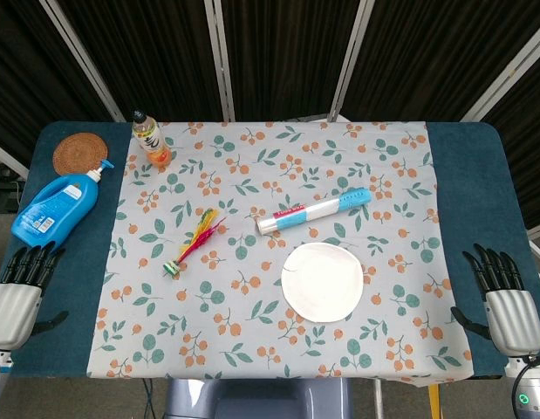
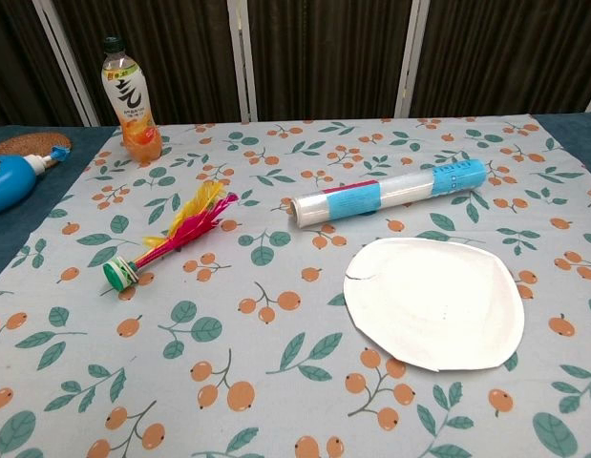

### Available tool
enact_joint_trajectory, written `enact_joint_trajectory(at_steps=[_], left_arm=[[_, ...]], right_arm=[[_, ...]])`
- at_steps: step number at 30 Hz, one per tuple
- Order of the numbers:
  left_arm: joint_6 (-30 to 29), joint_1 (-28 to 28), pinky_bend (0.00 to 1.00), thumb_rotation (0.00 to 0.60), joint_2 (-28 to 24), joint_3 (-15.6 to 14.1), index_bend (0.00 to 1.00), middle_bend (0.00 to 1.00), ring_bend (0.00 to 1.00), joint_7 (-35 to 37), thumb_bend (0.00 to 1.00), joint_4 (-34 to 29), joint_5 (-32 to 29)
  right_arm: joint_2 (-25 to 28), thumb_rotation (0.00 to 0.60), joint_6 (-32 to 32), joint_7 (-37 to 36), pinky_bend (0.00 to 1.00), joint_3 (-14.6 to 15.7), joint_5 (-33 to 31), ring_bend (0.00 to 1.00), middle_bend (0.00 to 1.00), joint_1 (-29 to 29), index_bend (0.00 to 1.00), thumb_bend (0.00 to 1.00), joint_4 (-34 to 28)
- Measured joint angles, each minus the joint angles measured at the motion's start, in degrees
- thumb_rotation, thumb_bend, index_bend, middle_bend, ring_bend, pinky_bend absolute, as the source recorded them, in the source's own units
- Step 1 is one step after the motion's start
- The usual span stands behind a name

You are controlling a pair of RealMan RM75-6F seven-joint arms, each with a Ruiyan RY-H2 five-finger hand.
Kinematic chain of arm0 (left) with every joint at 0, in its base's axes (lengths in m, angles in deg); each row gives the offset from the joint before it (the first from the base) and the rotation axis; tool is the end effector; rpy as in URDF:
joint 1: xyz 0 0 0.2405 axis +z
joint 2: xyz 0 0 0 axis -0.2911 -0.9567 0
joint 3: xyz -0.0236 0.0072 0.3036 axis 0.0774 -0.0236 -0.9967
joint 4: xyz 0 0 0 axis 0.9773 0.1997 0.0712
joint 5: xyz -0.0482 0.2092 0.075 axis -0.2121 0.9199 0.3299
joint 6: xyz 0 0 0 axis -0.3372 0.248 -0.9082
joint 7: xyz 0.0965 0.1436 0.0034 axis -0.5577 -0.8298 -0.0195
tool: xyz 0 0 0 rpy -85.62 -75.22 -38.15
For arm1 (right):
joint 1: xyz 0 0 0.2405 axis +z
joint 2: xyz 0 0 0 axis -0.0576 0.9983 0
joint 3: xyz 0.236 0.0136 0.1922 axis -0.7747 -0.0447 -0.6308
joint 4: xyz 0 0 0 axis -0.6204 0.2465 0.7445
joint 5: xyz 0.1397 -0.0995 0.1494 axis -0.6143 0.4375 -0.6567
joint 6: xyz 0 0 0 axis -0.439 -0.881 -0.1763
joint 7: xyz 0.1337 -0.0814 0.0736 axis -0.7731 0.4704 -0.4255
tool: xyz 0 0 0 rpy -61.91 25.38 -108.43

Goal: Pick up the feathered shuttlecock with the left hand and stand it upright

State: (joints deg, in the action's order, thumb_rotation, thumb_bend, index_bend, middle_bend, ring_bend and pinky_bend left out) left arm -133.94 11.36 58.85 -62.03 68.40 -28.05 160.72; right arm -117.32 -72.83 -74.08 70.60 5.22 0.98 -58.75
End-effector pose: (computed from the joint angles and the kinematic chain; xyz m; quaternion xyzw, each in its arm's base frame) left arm -0.3357 0.2040 0.1453 -0.6611 -0.3365 -0.3487 0.5728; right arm -0.3568 -0.2121 0.1617 0.6044 -0.3479 0.4192 0.5813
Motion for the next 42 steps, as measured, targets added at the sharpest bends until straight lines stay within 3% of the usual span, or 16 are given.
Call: enact_joint_trajectory(at_steps=[31,42], left_arm=[[1.6,-0.4,0.0,0.6,-0.2,-0.1,0.0,0.0,0.0,-0.8,0.06,-1.4,-1.6],[5.1,-3.0,0.0,0.6,0.6,2.5,0.22,0.0,0.0,-2.1,0.2,-4.7,-5.5]], right_arm=[[0.3,0.6,-0.1,0.7,0.0,-0.2,-0.6,0.0,0.0,-0.4,0.08,0.11,-0.5],[0.3,0.6,0.1,1.2,0.0,-0.1,-0.7,0.0,0.0,-0.5,0.09,0.11,-0.9]])
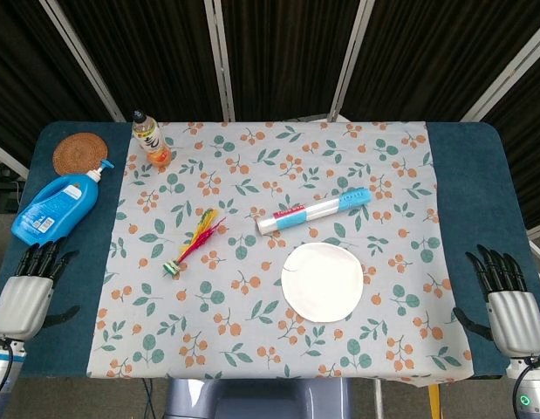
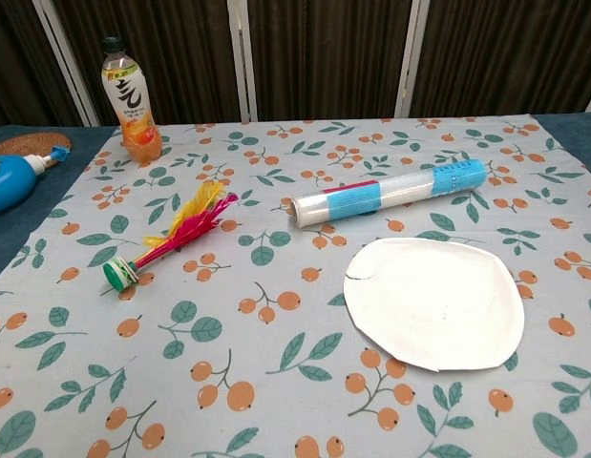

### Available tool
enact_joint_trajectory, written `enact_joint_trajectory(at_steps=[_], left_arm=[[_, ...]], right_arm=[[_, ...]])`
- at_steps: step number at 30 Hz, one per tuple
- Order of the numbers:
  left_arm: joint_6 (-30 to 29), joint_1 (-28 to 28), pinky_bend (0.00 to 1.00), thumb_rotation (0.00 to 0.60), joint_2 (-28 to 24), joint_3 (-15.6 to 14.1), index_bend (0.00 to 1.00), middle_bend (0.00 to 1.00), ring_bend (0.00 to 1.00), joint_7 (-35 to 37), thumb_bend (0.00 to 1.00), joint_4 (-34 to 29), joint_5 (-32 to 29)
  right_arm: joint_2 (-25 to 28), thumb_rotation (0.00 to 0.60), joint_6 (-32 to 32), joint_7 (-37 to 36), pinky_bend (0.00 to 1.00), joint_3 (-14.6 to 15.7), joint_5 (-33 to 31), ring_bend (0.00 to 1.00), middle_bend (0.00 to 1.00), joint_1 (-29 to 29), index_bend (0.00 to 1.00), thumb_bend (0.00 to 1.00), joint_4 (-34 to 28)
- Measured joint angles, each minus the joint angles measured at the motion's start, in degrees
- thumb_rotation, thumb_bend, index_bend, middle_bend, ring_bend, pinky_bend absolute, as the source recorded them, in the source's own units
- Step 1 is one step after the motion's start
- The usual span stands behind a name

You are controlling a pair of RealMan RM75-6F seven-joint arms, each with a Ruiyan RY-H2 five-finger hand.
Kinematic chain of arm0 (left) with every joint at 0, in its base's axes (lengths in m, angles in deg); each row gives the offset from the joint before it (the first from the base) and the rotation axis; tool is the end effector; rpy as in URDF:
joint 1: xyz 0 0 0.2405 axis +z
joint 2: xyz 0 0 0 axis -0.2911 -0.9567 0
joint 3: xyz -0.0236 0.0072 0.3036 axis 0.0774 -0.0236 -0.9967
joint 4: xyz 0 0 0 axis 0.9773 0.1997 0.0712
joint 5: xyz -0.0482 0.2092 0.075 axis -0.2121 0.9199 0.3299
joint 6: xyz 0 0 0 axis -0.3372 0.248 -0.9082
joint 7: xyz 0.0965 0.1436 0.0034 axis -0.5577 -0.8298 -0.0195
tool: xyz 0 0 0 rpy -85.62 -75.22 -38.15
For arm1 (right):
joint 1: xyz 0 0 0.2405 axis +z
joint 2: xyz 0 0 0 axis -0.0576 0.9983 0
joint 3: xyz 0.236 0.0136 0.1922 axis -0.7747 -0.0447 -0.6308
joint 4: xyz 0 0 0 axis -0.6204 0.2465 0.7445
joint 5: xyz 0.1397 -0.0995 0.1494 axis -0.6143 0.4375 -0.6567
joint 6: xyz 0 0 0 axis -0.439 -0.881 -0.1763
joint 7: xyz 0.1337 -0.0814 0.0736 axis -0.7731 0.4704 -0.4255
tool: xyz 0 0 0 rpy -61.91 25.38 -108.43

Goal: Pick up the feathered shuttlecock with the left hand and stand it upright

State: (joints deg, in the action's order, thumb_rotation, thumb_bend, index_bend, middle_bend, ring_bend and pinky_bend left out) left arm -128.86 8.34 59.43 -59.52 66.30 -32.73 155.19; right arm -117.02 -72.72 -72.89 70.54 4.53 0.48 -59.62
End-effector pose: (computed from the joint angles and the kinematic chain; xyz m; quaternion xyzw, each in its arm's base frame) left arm -0.3197 0.2291 0.1325 -0.6515 -0.3707 -0.3508 0.5613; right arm -0.3578 -0.2092 0.1630 0.6014 -0.3500 0.4113 0.5888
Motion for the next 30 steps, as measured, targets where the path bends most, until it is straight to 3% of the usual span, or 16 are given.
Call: enact_joint_trajectory(at_steps=[7,13,23,30], left_arm=[[4.3,-5.8,0.0,0.6,3.5,5.7,0.3,0.0,0.0,-7.3,0.24,-1.5,-7.0],[8.1,-12.5,0.0,0.6,9.8,11.0,0.38,0.0,0.0,-16.7,0.26,0.2,-16.9],[11.9,-24.9,0.0,0.6,26.1,17.2,0.42,0.0,0.0,-32.1,0.29,12.1,-35.2],[11.9,-32.1,0.0,0.6,36.1,19.8,0.45,0.0,0.0,-36.2,0.27,21.5,-41.3]], right_arm=[[0.1,0.6,0.4,-0.3,0.0,0.0,-0.3,0.0,0.0,0.0,0.09,0.11,-0.2],[0.2,0.6,1.1,-0.9,0.0,0.0,-0.6,0.0,0.0,0.2,0.09,0.11,-0.2],[0.8,0.6,2.0,-2.6,0.0,-0.2,-1.7,0.0,0.0,0.3,0.09,0.11,-0.3],[1.2,0.6,2.2,-3.2,0.0,-0.1,-2.0,0.0,0.0,0.2,0.09,0.11,-0.7]])
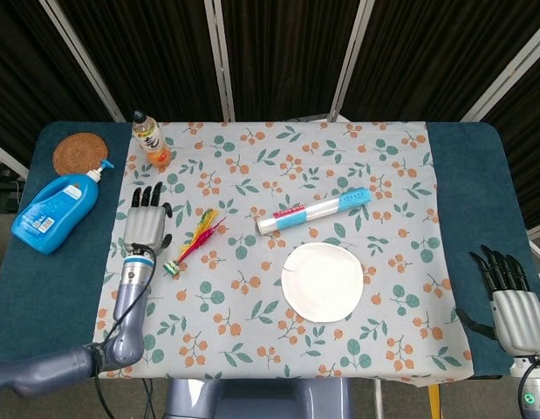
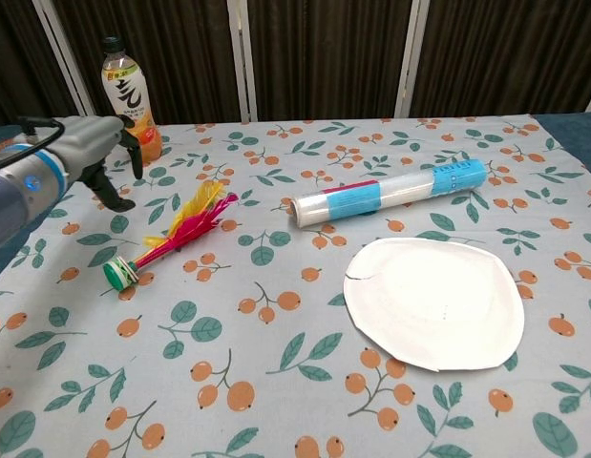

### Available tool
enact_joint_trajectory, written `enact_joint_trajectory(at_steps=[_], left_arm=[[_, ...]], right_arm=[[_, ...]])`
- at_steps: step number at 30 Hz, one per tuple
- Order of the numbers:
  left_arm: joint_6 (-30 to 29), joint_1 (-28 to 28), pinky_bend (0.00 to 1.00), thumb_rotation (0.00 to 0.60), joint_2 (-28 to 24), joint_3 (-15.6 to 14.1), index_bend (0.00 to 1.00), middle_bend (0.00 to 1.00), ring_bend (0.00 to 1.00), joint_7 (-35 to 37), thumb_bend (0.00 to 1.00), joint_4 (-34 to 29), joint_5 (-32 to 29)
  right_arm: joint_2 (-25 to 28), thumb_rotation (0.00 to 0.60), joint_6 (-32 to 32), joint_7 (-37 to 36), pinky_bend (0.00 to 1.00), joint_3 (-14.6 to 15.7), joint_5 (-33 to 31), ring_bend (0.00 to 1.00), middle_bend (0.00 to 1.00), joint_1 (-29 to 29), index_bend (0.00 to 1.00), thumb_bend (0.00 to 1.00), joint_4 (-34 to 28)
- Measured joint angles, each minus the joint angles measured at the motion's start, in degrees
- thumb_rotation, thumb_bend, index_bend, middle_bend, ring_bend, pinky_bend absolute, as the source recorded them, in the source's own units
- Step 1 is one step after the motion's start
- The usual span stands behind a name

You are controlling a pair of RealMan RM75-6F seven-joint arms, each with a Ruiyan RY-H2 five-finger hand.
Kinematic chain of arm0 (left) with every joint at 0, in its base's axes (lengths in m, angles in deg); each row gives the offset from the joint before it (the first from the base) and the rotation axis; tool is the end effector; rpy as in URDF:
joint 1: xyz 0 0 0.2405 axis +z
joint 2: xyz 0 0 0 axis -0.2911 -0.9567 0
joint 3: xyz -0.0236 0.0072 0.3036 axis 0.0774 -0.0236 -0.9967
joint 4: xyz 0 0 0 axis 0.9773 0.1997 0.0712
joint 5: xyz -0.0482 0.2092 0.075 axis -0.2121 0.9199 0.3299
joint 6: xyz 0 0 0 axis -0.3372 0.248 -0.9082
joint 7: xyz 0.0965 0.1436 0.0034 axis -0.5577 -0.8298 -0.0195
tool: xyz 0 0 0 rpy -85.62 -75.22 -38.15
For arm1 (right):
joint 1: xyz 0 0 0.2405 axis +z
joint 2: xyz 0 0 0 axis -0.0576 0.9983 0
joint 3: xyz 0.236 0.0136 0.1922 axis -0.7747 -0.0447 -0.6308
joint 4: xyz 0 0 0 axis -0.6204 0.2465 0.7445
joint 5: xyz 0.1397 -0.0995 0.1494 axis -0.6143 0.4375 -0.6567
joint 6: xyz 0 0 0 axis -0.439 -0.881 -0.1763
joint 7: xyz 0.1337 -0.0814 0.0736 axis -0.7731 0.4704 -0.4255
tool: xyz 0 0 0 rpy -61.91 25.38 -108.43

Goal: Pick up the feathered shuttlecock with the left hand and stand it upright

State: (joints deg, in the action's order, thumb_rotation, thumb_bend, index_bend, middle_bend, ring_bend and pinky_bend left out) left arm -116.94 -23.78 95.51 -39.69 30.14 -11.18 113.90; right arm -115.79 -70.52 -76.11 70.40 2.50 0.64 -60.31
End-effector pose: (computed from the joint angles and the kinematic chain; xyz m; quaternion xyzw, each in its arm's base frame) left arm -0.1908 0.4322 -0.0462 -0.6461 -0.3807 -0.2841 0.5974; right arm -0.3644 -0.2112 0.1668 0.5899 -0.3810 0.4093 0.5825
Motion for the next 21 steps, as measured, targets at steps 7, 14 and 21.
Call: enact_joint_trajectory(at_steps=[7,14,21], left_arm=[[-0.4,-5.2,0.0,0.6,6.5,1.8,0.49,0.0,0.0,-0.1,0.25,6.9,-0.6],[-0.2,-7.9,0.01,0.6,10.0,2.1,0.49,0.01,0.0,0.2,0.25,12.4,-0.5],[0.7,-9.6,0.01,0.6,12.8,2.5,0.43,0.0,0.0,0.4,0.29,17.2,-2.0]], right_arm=[[0.2,0.6,0.3,-0.6,0.0,-0.1,-0.4,0.0,0.0,0.0,0.09,0.11,-0.4],[0.4,0.6,0.4,-0.8,0.0,0.0,-0.3,0.0,0.0,0.0,0.09,0.11,-0.6],[0.4,0.6,0.5,-1.2,0.0,0.0,-0.3,0.0,0.0,0.0,0.09,0.11,-0.7]])
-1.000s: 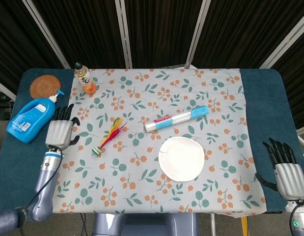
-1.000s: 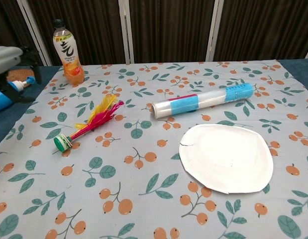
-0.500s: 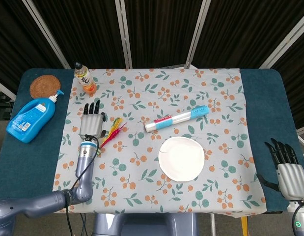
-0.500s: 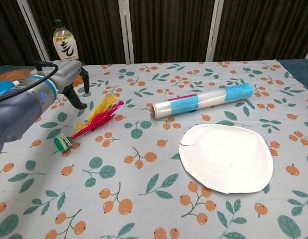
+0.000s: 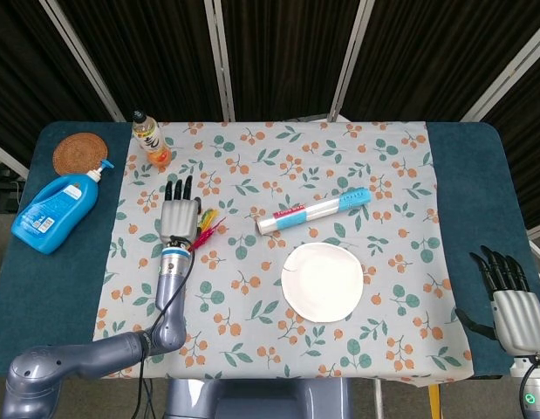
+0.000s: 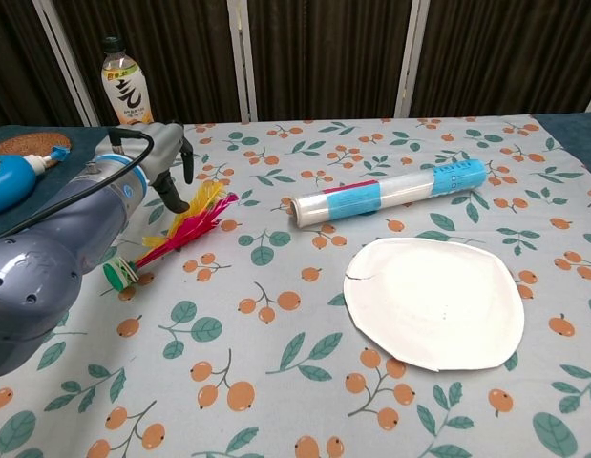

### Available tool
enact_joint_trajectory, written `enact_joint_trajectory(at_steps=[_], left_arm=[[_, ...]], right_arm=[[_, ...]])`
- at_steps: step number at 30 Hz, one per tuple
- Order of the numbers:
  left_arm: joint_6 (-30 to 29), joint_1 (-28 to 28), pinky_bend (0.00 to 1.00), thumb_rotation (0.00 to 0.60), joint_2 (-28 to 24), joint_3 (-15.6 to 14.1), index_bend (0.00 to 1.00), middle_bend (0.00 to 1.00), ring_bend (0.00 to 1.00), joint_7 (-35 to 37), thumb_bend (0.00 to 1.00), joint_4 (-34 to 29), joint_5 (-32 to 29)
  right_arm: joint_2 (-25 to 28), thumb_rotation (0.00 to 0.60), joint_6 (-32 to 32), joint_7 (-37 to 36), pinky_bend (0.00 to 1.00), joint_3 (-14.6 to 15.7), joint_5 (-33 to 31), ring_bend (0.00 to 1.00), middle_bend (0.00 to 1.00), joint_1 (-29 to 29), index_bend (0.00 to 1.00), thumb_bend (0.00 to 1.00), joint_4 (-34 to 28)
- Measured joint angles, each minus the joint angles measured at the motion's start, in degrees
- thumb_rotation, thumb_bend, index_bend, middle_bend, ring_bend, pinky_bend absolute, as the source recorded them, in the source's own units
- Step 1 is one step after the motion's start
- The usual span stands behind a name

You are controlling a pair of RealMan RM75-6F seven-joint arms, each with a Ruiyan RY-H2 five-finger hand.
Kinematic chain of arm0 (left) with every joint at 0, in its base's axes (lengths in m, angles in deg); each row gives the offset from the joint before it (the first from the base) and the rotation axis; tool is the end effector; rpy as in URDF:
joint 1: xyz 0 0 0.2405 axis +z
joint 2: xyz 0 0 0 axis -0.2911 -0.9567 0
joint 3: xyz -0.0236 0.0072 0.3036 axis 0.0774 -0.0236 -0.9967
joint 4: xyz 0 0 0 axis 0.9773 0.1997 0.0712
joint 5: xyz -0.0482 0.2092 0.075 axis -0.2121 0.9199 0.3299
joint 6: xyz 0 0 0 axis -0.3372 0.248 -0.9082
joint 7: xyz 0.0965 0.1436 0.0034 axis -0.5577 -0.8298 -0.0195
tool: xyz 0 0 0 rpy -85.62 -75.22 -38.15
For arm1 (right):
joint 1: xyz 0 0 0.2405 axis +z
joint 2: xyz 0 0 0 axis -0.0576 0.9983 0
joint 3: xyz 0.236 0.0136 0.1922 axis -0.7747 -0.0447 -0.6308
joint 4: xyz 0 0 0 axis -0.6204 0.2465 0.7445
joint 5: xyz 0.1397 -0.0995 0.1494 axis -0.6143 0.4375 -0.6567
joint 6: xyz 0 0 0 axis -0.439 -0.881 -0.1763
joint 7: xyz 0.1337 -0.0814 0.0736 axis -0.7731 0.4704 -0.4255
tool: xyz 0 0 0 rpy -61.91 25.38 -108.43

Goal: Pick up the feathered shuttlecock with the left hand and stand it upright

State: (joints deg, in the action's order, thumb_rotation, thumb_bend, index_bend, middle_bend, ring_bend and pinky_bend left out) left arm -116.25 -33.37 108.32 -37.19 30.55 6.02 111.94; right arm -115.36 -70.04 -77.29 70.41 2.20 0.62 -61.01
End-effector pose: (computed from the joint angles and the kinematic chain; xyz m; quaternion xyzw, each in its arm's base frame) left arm -0.1444 0.4601 -0.1056 -0.6429 -0.3693 -0.2886 0.6059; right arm -0.3639 -0.2110 0.1674 0.5851 -0.3921 0.4132 0.5772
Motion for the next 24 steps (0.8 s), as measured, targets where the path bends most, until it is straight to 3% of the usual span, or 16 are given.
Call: enact_joint_trajectory(at_steps=[20,24], left_arm=[[1.4,-1.9,0.01,0.6,4.2,1.1,0.45,0.0,0.0,2.5,0.3,5.2,-1.6],[1.6,-1.9,0.02,0.6,5.1,1.4,0.5,0.0,0.0,2.9,0.38,6.2,-2.3]], right_arm=[[0.4,0.6,0.8,-1.0,0.0,0.3,0.0,0.0,0.0,0.1,0.09,0.11,-0.5],[0.6,0.6,1.0,-1.1,0.0,0.3,-0.1,0.0,0.0,0.1,0.09,0.11,-0.7]])
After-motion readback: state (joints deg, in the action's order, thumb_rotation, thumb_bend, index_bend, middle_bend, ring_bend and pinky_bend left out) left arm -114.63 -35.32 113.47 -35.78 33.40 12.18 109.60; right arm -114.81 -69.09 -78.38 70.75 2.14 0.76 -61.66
